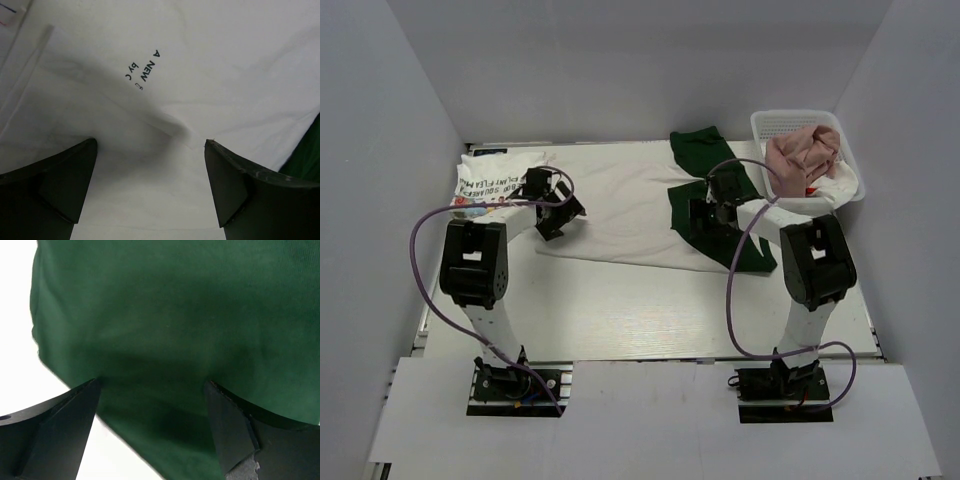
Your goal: Fold and stack the t-shirts
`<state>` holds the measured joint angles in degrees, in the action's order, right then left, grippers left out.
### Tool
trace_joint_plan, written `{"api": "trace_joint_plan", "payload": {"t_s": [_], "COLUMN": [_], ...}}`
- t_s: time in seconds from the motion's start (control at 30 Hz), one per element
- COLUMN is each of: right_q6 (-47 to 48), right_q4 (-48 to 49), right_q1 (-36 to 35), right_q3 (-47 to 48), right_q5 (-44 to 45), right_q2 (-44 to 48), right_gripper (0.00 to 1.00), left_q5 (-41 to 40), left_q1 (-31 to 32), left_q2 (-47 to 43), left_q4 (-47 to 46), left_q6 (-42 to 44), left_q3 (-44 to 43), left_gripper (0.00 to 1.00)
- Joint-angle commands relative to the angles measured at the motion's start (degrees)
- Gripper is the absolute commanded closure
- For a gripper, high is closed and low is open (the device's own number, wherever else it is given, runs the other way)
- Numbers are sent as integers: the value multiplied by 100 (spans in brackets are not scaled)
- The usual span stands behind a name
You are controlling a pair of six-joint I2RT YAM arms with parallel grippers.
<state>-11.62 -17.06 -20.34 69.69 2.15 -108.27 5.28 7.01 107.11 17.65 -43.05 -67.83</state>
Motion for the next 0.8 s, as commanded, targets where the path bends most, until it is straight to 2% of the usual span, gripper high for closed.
{"api": "trace_joint_plan", "payload": {"t_s": [0.0,0.07,0.13,0.2,0.23,0.3,0.33,0.4,0.43,0.53,0.57,0.63,0.67,0.73,0.77], "right_q6": [-306,-376,-701,-1007,-1027,-1210,-1359,-1580,-1728,-1879,-1888,-1696,-1564,-1449,-1379], "right_q4": [133,141,229,142,98,1,-34,-297,-472,-718,-824,-922,-913,-738,-668], "right_q1": [-23,-110,-216,-330,-435,-681,-726,-1033,-1225,-1463,-1577,-1649,-1640,-1605,-1605], "right_q3": [-587,-850,-1614,-2334,-2703,-3230,-3547,-3943,-4024,-4034,-3981,-3596,-3307,-2981,-2448], "right_q5": [171,241,164,145,41,22,-30,-162,-345,-452,-339,-251,315,706,1090], "right_q2": [463,805,1287,1571,2051,2423,2990,3354,3843,4321,4375,4437,4385,4167,4078], "right_gripper": [10,10,10,10,10,10,10,10,10,10,10,10,10,10,10], "left_q5": [-26,-27,-27,-210,-316,-605,-659,-712,-712,-660,-747,-905,-984,-1073,-1325], "left_q1": [82,82,134,134,134,134,134,134,134,134,134,134,82,3,3], "left_q2": [29,-163,-453,-1067,-1287,-1987,-2227,-2954,-3211,-3985,-4422,-4707,-4769,-4622,-4481], "left_q4": [265,361,362,510,616,975,1099,1554,1714,2258,2313,2261,2165,1919,1752], "left_q6": [77,25,24,-28,-107,-177,-178,-353,-467,-661,-661,-723,-723,-583,-530], "left_q3": [392,917,1350,1965,2289,2581,2869,3135,3379,3758,3760,3673,3568,3095,2866], "left_gripper": [1,1,1,1,1,1,1,1,1,1,1,1,1,1,1]}}
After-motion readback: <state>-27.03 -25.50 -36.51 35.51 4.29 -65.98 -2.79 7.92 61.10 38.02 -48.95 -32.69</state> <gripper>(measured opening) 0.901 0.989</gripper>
